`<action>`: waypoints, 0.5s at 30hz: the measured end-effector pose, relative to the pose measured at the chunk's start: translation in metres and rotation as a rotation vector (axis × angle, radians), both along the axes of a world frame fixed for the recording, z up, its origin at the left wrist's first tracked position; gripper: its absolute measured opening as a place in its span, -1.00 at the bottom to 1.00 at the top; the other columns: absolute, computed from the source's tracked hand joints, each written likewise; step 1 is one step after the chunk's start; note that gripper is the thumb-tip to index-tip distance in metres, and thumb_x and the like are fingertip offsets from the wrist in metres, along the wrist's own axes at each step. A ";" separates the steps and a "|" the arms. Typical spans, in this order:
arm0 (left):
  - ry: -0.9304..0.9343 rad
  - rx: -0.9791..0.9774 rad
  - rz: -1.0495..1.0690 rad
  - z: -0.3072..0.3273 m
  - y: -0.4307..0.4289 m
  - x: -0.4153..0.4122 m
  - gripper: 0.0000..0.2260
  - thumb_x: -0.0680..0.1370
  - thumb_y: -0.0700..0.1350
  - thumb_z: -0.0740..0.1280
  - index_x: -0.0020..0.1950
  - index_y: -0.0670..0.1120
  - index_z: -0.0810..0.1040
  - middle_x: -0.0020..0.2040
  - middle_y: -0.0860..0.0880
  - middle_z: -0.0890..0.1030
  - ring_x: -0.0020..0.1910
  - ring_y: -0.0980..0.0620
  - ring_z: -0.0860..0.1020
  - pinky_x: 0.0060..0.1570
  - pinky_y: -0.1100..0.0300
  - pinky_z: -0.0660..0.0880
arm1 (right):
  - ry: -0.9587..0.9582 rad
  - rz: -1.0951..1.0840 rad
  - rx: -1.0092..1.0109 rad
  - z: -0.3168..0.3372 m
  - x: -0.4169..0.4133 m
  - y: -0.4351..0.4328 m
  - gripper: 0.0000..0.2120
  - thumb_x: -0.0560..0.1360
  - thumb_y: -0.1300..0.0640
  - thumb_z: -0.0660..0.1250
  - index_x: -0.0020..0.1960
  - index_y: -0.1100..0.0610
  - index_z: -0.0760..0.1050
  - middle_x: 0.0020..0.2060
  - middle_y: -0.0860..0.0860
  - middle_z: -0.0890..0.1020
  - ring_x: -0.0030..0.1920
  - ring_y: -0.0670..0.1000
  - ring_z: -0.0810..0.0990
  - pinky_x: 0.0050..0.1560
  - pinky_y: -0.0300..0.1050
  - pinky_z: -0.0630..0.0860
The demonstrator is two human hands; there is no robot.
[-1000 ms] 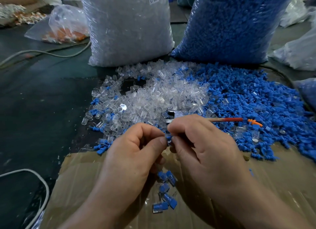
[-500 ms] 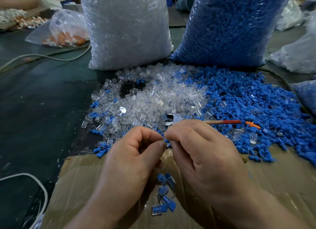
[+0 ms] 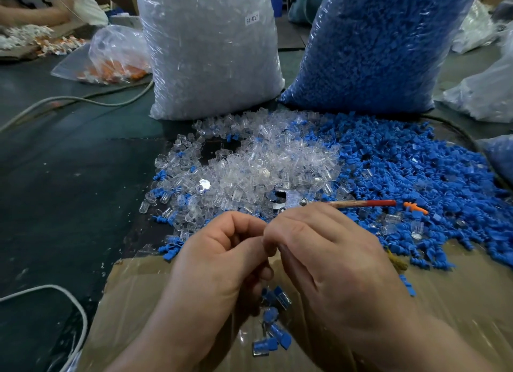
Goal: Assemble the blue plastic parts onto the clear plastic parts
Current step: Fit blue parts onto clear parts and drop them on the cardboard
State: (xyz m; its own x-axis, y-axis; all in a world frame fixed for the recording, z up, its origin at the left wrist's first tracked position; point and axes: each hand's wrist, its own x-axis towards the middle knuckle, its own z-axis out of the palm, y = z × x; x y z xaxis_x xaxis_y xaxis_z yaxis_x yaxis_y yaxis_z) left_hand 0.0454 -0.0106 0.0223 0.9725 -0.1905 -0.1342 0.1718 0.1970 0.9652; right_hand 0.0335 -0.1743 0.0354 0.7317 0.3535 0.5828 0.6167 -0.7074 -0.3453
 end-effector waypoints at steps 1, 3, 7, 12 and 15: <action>-0.032 0.031 -0.002 0.000 0.000 0.000 -0.71 0.20 -0.02 0.66 -0.18 -0.03 0.68 -0.39 -0.13 0.60 -0.46 0.02 0.53 -0.50 0.25 0.47 | 0.004 0.016 0.012 0.000 0.000 -0.001 -0.88 0.52 0.19 0.31 0.05 0.08 0.56 -0.04 -0.06 0.61 0.00 0.01 0.56 -0.08 -0.02 0.55; -0.103 0.111 0.028 0.000 0.000 0.001 -0.75 0.24 -0.01 0.63 -0.17 0.01 0.67 -0.37 -0.11 0.62 -0.45 0.02 0.55 -0.46 0.26 0.49 | 0.029 0.054 0.017 0.000 0.000 -0.001 -0.84 0.53 0.20 0.30 0.09 0.08 0.55 0.01 -0.03 0.62 0.04 0.03 0.58 -0.06 0.02 0.58; -0.111 0.202 0.125 -0.005 0.002 0.004 -0.85 0.38 -0.16 0.53 -0.14 0.06 0.67 -0.34 -0.04 0.64 -0.42 0.07 0.56 -0.43 0.27 0.52 | 0.149 -0.153 -0.169 0.004 0.005 -0.017 -0.58 0.50 -0.01 0.29 0.35 -0.09 0.35 0.29 -0.08 0.51 0.27 -0.03 0.46 0.23 -0.02 0.48; 0.042 0.029 0.127 0.003 0.000 0.002 -0.88 0.37 -0.25 0.47 -0.17 -0.05 0.65 -0.40 -0.10 0.52 -0.51 0.04 0.41 -0.57 0.30 0.37 | 0.470 -0.479 -0.579 0.013 0.019 -0.056 -0.33 0.44 -0.34 0.19 0.44 -0.16 0.03 0.40 -0.09 0.27 0.35 0.03 0.24 0.34 0.04 0.28; 0.026 0.082 0.104 0.009 -0.002 0.001 -0.89 0.36 -0.24 0.46 -0.21 -0.03 0.65 -0.42 -0.07 0.53 -0.52 0.06 0.42 -0.56 0.30 0.41 | 0.515 -0.457 -0.634 0.008 0.023 -0.056 -0.38 0.48 -0.38 0.11 0.43 -0.17 0.03 0.40 -0.12 0.30 0.36 0.06 0.28 0.35 0.07 0.26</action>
State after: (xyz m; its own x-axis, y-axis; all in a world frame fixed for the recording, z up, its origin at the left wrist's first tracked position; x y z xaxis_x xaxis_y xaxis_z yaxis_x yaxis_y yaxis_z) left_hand 0.0461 -0.0130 0.0313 0.9824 -0.0765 -0.1705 0.1796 0.1356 0.9744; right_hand 0.0565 -0.2304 0.0434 0.9926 0.1086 -0.0543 0.1106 -0.9933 0.0345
